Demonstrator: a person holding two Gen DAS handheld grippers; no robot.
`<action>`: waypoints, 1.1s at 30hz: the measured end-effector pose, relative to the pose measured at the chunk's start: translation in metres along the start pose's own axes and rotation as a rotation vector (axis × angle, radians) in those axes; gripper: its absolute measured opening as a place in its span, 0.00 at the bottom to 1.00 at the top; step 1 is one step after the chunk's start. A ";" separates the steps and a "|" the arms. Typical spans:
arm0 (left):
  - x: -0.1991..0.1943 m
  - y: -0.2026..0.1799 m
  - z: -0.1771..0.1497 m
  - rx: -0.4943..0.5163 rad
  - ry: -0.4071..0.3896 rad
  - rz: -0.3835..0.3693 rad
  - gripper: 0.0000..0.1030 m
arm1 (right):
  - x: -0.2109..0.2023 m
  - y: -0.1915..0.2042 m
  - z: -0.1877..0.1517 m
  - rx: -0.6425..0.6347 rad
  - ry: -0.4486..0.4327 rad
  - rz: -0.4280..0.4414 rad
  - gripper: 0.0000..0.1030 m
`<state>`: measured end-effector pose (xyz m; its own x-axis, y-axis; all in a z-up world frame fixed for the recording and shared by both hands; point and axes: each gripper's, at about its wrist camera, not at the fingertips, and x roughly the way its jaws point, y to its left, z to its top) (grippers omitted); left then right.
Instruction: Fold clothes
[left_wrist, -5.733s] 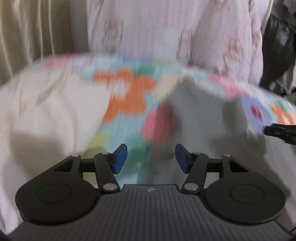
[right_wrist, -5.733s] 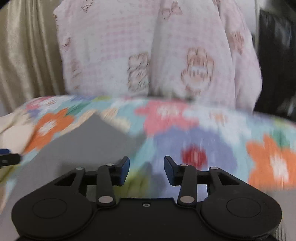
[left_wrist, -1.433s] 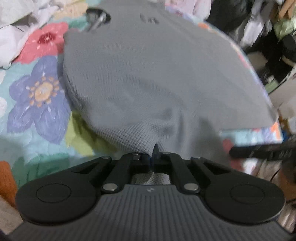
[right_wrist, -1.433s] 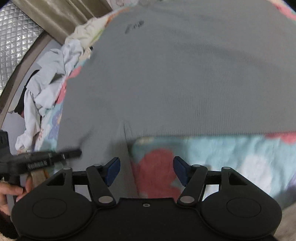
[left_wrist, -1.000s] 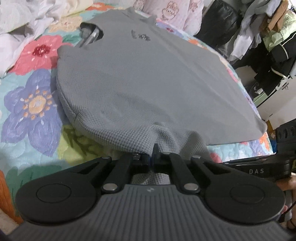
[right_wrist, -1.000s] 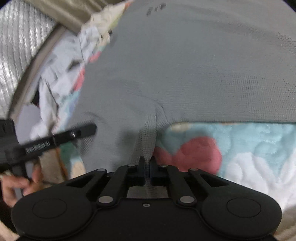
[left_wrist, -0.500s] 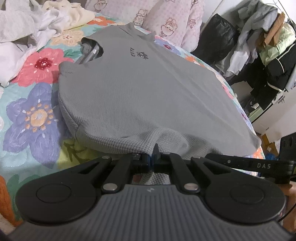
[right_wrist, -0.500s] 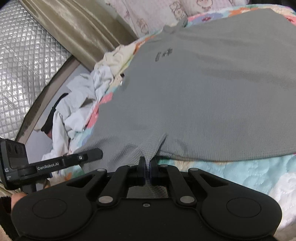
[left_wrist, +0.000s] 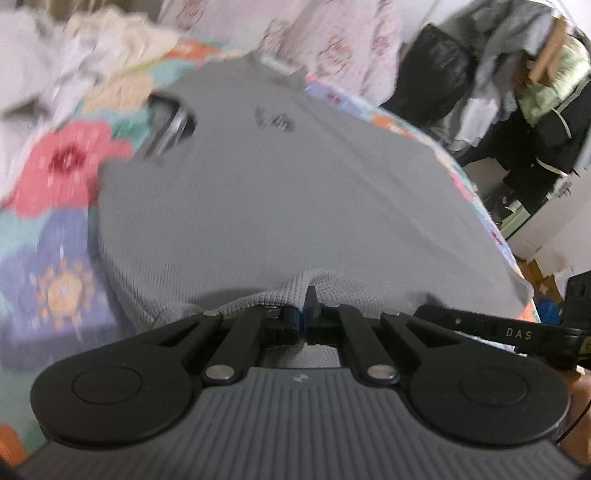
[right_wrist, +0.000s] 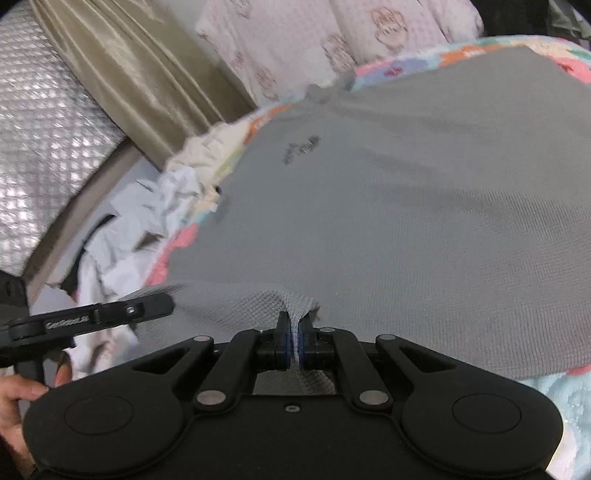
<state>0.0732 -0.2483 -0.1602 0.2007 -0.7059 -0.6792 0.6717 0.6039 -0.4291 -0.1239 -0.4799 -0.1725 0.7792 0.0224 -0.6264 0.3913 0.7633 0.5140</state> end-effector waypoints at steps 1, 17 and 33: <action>0.001 0.000 0.000 0.000 0.005 0.003 0.01 | 0.001 0.003 0.000 -0.022 -0.001 -0.015 0.06; 0.001 -0.027 0.067 0.191 -0.095 -0.004 0.04 | -0.001 0.012 0.081 -0.157 -0.029 -0.008 0.06; 0.057 0.017 0.061 0.093 -0.094 -0.004 0.02 | 0.045 -0.022 0.082 -0.096 -0.057 -0.013 0.06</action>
<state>0.1396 -0.3007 -0.1707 0.2608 -0.7421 -0.6175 0.7351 0.5673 -0.3712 -0.0572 -0.5487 -0.1640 0.8018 -0.0227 -0.5972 0.3550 0.8219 0.4454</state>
